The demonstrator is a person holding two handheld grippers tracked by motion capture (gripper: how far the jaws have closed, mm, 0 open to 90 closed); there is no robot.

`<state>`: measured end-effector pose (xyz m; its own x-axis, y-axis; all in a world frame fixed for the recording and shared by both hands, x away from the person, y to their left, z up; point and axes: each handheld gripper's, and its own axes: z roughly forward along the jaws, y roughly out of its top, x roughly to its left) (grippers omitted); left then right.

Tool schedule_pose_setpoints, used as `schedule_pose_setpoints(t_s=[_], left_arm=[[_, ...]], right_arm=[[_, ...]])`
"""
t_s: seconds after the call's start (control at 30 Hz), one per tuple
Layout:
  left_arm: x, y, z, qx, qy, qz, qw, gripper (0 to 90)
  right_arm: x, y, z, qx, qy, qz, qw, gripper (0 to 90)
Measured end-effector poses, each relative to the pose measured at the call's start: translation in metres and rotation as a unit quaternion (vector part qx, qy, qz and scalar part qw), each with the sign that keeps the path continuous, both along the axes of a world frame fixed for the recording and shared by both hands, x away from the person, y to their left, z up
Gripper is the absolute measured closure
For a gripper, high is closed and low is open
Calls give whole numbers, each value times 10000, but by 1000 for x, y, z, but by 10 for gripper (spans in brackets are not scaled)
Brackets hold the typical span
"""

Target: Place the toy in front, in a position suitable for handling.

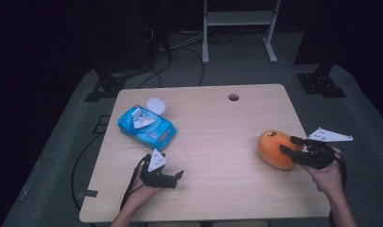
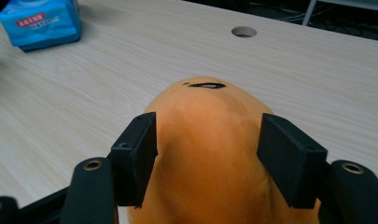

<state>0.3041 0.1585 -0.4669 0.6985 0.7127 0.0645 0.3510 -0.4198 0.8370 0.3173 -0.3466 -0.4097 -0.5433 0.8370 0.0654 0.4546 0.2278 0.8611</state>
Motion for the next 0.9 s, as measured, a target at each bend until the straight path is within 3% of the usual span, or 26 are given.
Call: schedule_pose_setpoints(t_s=[0.23, 0.5, 0.9], left_arm=[[0, 1, 1, 5, -5, 13, 10000, 61], [0, 1, 1, -6, -13, 25, 10000, 61], [0, 2, 1, 6, -2, 13, 10000, 61]], right_arm=[[2, 4, -7, -45, 169, 90, 9998, 482], [3, 13, -12, -251, 372, 213, 9988, 650], [3, 12, -8, -259, 259, 36, 9993, 787]])
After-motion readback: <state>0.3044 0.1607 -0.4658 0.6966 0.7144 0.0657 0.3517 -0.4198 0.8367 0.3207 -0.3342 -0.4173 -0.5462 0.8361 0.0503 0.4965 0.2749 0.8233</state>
